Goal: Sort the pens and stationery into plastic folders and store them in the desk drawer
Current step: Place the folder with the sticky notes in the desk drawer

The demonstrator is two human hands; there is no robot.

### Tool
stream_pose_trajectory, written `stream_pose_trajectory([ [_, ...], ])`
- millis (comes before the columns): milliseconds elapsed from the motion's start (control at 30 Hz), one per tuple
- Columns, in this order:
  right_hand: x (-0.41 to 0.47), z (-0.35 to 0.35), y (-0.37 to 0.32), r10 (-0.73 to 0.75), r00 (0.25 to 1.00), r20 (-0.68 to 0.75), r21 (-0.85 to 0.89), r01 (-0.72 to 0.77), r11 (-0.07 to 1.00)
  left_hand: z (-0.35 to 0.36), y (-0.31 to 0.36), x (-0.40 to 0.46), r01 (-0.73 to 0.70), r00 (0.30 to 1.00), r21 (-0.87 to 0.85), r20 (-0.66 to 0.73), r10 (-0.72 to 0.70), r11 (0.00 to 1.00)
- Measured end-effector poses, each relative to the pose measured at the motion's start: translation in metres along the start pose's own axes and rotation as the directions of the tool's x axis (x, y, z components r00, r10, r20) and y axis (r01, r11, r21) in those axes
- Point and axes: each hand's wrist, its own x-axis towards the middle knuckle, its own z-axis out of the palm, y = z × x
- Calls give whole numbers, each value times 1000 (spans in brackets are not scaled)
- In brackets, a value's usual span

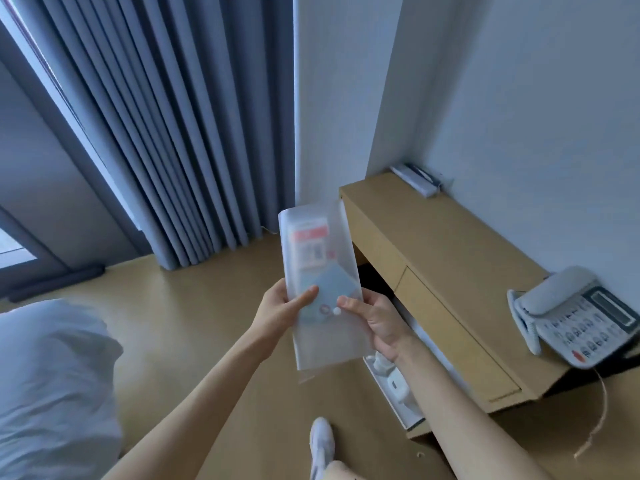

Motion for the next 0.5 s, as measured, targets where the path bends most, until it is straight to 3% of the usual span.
stream_pose_trajectory([
  [233,136,-5,-47,23,999,33,-30,-22,999,-26,31,131,36,999,-2,-36,-36,999],
  [500,241,-2,-96,21,999,31,-87,-18,996,-54,64,245,82,991,-41,112,-77,996],
])
